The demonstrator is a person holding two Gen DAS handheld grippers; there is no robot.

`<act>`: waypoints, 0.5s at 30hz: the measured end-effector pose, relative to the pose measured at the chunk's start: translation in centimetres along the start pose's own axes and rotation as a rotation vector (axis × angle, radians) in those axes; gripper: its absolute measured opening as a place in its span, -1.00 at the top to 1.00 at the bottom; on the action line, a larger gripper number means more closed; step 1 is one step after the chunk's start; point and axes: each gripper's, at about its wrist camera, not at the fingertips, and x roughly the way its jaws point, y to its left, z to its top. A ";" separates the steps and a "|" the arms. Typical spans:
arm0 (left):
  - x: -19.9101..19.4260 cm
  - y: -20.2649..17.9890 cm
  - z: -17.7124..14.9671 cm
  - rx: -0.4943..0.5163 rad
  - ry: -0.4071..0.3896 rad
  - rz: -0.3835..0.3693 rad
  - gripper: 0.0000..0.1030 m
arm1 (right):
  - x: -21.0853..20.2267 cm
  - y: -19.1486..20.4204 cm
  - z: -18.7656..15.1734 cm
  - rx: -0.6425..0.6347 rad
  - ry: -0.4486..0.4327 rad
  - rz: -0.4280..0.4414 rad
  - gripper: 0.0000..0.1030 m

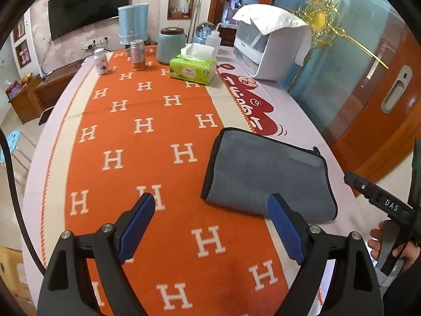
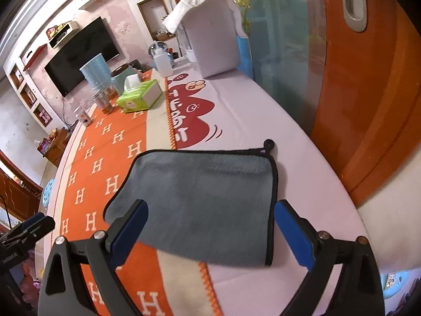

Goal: Fold towel

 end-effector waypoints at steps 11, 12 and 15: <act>-8.0 2.3 -6.1 -0.040 -0.050 0.047 -0.69 | -5.1 3.4 -6.1 -0.012 -0.002 0.025 -0.89; -8.5 2.6 -6.6 -0.047 -0.052 0.050 -0.69 | -5.5 3.8 -6.7 -0.012 0.002 0.028 -0.89; -10.3 3.4 -8.4 -0.066 -0.061 0.063 -0.69 | -6.7 4.9 -8.7 -0.016 0.014 0.041 -0.89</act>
